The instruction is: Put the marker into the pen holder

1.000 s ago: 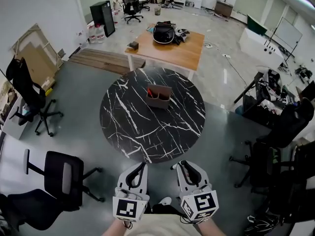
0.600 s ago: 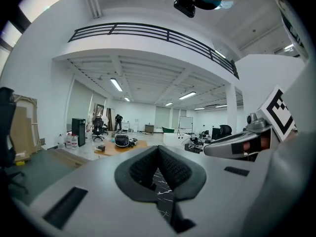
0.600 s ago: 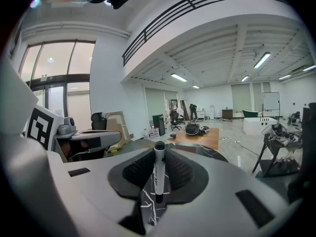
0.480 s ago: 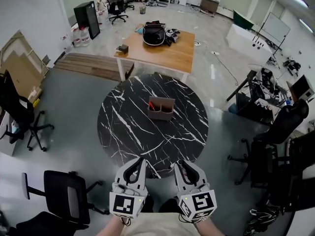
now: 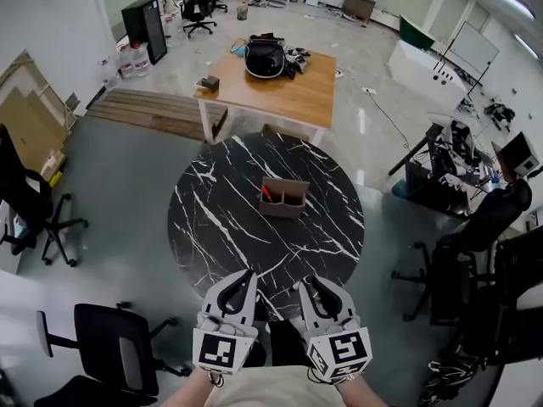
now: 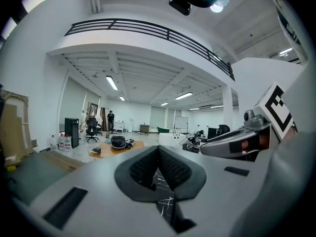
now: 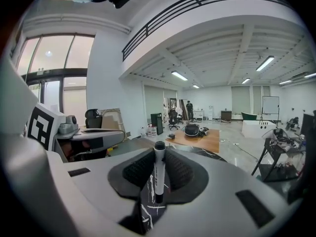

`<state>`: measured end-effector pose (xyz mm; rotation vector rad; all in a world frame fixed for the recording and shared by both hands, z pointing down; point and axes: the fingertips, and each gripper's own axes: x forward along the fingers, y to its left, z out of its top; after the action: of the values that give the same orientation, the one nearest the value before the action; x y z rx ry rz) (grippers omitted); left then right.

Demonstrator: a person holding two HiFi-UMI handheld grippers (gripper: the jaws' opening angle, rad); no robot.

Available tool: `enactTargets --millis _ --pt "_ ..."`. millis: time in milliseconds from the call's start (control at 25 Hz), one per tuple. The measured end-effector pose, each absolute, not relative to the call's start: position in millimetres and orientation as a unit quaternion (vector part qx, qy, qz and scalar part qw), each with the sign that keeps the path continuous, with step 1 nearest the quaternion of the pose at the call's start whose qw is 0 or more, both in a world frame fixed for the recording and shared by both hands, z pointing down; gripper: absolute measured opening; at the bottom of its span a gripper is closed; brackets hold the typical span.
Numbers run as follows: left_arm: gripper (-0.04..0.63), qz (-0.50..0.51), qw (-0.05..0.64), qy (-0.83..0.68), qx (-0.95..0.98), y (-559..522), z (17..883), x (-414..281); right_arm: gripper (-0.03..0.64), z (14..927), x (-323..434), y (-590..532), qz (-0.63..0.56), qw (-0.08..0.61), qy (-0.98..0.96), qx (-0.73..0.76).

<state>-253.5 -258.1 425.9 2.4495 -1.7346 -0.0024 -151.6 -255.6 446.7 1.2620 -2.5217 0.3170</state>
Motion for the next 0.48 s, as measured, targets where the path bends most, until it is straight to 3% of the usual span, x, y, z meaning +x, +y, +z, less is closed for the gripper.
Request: enactTargets --millis 480 --pt "0.011 0.010 0.092 -0.600 0.795 -365 449 -240 0.081 474 -135 -382 0.137 0.151 -0.885 0.419"
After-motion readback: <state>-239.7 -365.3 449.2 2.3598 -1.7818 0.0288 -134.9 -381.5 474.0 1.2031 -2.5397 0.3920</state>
